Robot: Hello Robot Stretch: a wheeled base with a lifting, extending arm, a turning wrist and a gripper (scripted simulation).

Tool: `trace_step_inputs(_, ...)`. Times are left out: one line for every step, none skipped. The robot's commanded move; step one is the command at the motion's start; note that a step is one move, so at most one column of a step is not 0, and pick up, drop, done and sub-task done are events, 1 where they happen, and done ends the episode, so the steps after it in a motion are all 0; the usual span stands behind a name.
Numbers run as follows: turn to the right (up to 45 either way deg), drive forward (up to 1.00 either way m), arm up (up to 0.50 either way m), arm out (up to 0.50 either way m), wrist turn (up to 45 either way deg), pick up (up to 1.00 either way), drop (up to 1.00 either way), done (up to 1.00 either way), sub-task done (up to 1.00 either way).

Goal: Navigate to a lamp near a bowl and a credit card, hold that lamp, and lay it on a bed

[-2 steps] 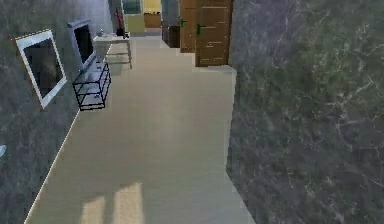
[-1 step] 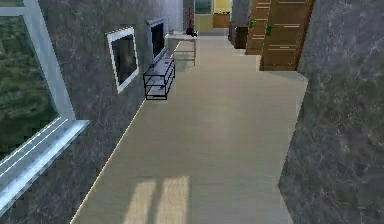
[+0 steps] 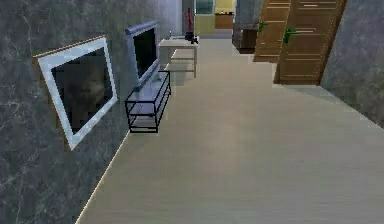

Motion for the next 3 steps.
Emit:
trace_step_inputs(0.0, 1.0, 0.0, 0.0, 0.0, 0.0, 0.0, 0.0, 0.0)
trace_step_inputs(0.0, 0.95, 0.0, 0.0, 0.0, 0.0, 0.0, 0.0, 0.0)
trace_step_inputs(-3.0, 0.0, 0.0, 0.0, 0.0, 0.0, 0.0, 0.0, 0.0)
